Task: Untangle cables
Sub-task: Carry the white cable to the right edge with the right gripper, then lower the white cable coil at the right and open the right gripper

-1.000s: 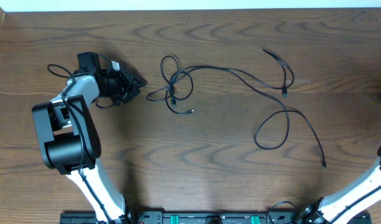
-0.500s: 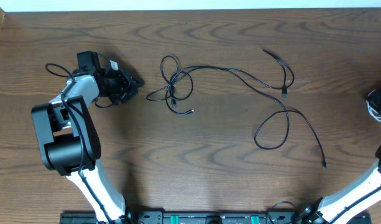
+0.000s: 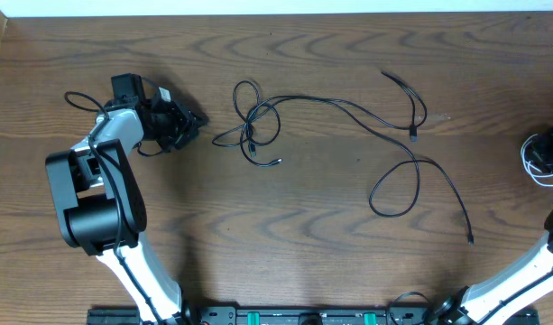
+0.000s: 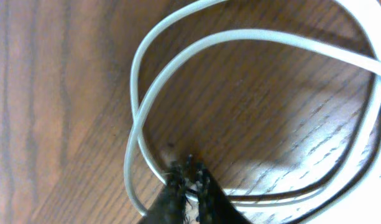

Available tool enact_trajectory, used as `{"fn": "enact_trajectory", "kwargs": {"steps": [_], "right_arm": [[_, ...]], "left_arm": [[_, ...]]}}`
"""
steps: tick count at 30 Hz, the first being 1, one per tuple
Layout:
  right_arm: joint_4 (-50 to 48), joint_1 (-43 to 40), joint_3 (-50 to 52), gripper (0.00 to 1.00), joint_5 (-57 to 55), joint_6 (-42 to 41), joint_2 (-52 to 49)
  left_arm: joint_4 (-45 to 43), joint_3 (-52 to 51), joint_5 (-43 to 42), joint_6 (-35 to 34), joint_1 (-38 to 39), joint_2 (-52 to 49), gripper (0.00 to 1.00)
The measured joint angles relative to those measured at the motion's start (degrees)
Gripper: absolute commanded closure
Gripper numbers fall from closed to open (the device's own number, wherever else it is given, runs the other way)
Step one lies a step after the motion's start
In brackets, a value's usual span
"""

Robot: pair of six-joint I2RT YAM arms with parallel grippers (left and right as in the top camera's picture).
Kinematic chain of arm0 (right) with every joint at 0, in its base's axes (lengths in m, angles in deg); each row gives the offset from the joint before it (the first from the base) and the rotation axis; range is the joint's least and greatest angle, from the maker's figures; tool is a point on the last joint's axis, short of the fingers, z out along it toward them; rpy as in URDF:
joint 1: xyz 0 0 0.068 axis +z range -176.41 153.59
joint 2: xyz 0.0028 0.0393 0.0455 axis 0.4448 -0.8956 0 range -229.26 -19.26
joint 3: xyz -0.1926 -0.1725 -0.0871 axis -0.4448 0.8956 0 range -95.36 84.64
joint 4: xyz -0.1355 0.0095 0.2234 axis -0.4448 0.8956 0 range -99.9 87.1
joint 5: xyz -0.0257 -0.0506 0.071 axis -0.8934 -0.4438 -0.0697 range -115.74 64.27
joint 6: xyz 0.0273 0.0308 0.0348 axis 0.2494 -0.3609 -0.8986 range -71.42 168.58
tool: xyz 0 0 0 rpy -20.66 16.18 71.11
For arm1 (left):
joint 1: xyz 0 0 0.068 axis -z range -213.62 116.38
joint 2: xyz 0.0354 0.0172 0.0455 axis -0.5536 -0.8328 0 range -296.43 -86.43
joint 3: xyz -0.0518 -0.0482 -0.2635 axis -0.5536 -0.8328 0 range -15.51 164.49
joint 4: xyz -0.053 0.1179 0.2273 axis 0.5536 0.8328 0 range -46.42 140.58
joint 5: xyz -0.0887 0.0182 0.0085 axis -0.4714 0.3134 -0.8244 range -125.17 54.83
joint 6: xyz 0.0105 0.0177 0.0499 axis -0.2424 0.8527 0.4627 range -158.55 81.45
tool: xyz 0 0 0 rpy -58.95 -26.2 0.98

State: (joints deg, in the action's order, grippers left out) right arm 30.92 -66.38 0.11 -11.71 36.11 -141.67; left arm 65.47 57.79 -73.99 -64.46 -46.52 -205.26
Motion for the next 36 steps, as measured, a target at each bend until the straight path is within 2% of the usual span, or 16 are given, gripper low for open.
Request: {"fn": "enact_trajectory", "kwargs": {"steps": [4, 7, 12, 23, 30, 36], "right_arm": [[2.3, 0.5, -1.4, 0.34, 0.2, -0.2, 0.0], [5.3, 0.5, -3.0, 0.24, -0.7, -0.1, -0.3], [11.6, 0.5, -7.1, 0.01, -2.1, -0.2, -1.9], [31.5, 0.5, -20.6, 0.01, -3.0, -0.3, -5.6], [33.3, 2.0, -24.3, 0.01, -4.3, -0.3, -5.6], [32.7, 7.6, -24.3, 0.01, -12.6, -0.3, -5.6]], "left_arm": [[0.0, 0.0, 0.0, 0.0, 0.0, 0.0, 0.6], [0.0, 0.0, 0.1, 0.0, 0.0, 0.0, 0.6], [0.0, 0.0, 0.2, 0.0, 0.0, 0.0, 0.6], [0.0, 0.0, 0.2, 0.0, 0.0, 0.1, 0.6], [0.0, 0.0, 0.2, 0.0, 0.0, 0.1, 0.6], [0.0, 0.0, 0.2, 0.0, 0.0, 0.1, 0.6]]}}
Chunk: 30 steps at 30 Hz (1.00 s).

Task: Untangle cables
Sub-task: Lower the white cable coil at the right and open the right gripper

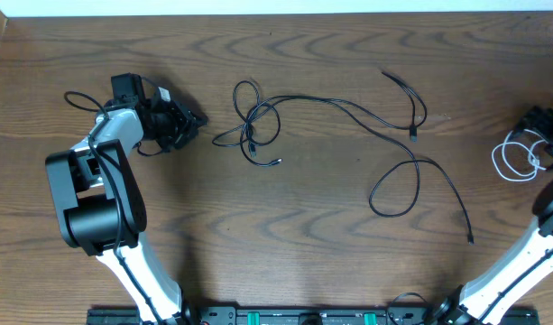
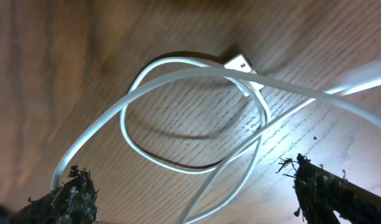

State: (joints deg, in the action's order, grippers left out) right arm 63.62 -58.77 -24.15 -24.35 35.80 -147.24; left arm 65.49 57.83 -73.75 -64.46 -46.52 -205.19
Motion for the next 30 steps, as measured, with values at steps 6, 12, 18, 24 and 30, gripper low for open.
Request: {"fn": "enact_trajectory", "kwargs": {"steps": [6, 12, 18, 24, 30], "right_arm": [[-2.4, 4.6, 0.0, 0.01, -3.2, 1.9, 0.0], [-0.4, 5.5, 0.0, 0.01, -3.9, 5.2, 0.0], [1.9, 5.6, 0.0, 0.01, 3.1, 11.3, 0.0], [0.8, 4.5, 0.0, 0.01, 17.8, 13.5, 0.0], [2.8, 0.9, 0.0, 0.01, 33.0, 8.9, 0.0]], "left_arm": [[0.0, 0.0, 0.0, 0.0, 0.0, 0.0, 0.6], [0.0, 0.0, 0.0, 0.0, 0.0, 0.0, 0.6], [0.0, 0.0, 0.0, 0.0, 0.0, 0.0, 0.6], [0.0, 0.0, -0.1, 0.0, 0.0, 0.0, 0.6], [0.0, 0.0, -0.1, 0.0, 0.0, 0.0, 0.6]]}}
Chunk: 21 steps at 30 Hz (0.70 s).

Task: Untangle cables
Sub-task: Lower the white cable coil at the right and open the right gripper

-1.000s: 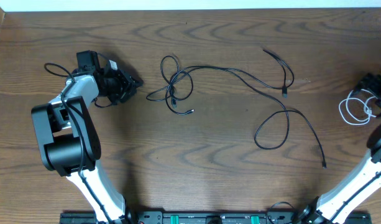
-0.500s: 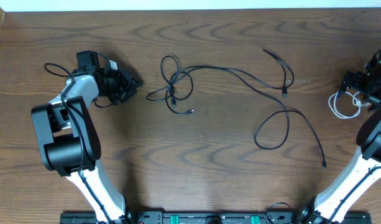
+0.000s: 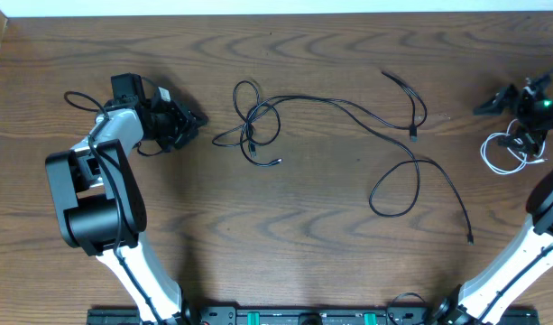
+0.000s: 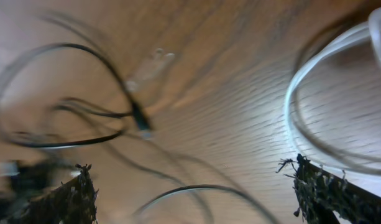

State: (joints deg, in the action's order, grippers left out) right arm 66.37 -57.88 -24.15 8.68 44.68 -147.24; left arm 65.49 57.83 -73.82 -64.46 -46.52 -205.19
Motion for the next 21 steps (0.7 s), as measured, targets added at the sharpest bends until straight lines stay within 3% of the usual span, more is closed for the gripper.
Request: {"fn": "enact_trajectory", "kwargs": {"steps": [10, 21], "right_arm": [[0.9, -5.3, 0.0, 0.01, 9.2, -21.8, 0.0], [1.4, -4.0, 0.0, 0.01, 13.3, -26.7, 0.0]], "left_arm": [[0.0, 0.0, 0.0, 0.0, 0.0, 0.0, 0.6], [0.0, 0.0, 0.0, 0.0, 0.0, 0.0, 0.6]]}}
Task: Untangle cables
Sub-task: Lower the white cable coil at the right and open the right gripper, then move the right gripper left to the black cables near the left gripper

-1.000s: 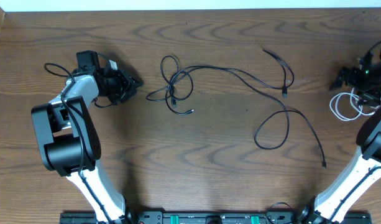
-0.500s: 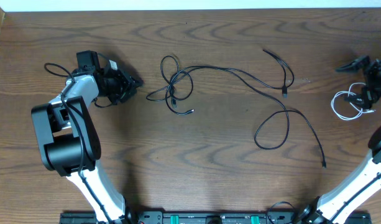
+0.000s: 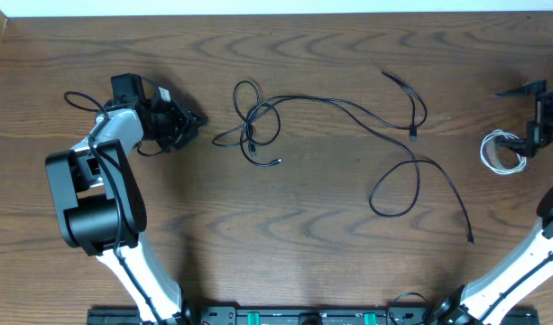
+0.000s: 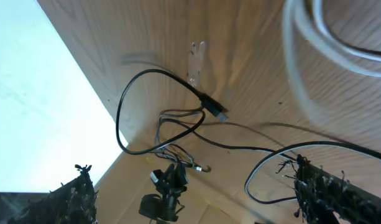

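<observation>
Black cables (image 3: 348,113) lie across the table's middle, knotted into loops (image 3: 253,125) at their left end, with a wide loop (image 3: 395,191) and a free end (image 3: 470,238) on the right. The right wrist view looks across them, with a plug (image 4: 214,108) in the middle. A white cable (image 3: 502,152) lies coiled by itself at the right, also seen as the white cable (image 4: 339,43) in the wrist view. My right gripper (image 3: 512,121) (image 4: 191,169) stands wide open and empty just above that coil. Left of the knot, my left gripper (image 3: 193,120) rests with its fingers together.
The table's far edge (image 3: 276,14) meets a white wall. My left arm's base (image 3: 94,217) stands at the front left. The right arm (image 3: 529,262) comes up along the right edge. Bare wood (image 3: 285,226) fills the front middle.
My right wrist has turned, so its camera now looks across the table at the black cables rather than down. The white coil lies where it was. The left arm has not moved.
My right gripper was shut on the white cable at the far right edge. Then it was open with the cable lying loose below it. Later the gripper stood higher and further back, beside the coil. Now it faces the black cables, open.
</observation>
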Available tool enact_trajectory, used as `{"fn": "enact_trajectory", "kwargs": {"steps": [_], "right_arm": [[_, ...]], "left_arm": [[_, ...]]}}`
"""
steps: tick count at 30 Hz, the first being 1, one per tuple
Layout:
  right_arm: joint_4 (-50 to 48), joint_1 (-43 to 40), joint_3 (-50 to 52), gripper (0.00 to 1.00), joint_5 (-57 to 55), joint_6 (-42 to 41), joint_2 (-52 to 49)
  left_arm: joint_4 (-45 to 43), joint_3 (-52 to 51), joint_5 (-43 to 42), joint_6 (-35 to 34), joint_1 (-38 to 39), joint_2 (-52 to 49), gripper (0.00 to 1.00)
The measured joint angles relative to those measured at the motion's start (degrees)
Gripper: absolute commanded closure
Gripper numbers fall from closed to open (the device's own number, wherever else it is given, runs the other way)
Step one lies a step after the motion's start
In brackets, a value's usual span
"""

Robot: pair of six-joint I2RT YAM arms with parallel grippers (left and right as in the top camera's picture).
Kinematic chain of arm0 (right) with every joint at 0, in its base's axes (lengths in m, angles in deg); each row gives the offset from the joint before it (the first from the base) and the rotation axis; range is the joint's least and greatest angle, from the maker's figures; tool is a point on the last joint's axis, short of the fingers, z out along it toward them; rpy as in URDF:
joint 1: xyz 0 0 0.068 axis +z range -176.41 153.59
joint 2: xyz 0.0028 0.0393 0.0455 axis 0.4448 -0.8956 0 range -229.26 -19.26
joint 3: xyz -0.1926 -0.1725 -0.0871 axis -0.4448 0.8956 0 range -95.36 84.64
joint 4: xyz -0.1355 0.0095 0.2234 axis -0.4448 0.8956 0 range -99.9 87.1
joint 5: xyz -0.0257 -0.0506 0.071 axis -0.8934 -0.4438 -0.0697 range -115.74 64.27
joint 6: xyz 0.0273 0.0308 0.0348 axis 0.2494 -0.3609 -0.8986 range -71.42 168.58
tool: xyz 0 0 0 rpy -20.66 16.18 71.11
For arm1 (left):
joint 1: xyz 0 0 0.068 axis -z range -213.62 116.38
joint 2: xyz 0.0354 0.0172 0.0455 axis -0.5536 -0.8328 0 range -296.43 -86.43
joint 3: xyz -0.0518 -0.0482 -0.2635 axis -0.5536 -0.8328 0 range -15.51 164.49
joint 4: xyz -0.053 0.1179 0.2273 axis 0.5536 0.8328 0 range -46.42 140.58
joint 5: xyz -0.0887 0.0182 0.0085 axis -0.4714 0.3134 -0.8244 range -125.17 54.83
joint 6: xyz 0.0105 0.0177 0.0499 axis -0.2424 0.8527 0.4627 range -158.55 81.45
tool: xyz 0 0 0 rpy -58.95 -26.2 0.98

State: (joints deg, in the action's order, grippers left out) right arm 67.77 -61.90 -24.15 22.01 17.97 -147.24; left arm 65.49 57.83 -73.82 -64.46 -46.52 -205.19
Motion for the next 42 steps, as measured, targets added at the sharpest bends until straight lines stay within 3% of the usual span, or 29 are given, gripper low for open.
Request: {"fn": "enact_trajectory", "kwargs": {"steps": [7, 14, 21, 29, 38, 42], "right_arm": [[-1.9, 4.0, 0.0, 0.01, -0.7, 1.2, 0.0], [-5.5, 8.9, 0.0, 0.01, -2.3, 11.6, 0.0], [-7.5, 16.8, 0.0, 0.01, -10.3, 17.0, 0.0], [-6.6, 25.3, -4.0, 0.01, -6.2, 26.9, 0.0], [-8.4, 35.5, -9.7, 0.04, -13.1, 27.1, 3.2], [-10.8, 41.5, -9.7, 0.11, -17.8, 23.6, 3.4]], "left_arm": [[0.0, 0.0, 0.0, 0.0, 0.0, 0.0, 0.6], [0.0, 0.0, -0.1, -0.1, 0.0, 0.0, 0.57], [0.0, 0.1, -0.1, 0.0, 0.0, 0.0, 0.57], [0.0, 0.1, -0.1, 0.0, 0.0, 0.0, 0.57], [0.0, 0.1, -0.2, 0.0, 0.0, 0.0, 0.56], [0.0, 0.1, -1.2, 0.0, -0.1, 0.0, 0.53]]}}
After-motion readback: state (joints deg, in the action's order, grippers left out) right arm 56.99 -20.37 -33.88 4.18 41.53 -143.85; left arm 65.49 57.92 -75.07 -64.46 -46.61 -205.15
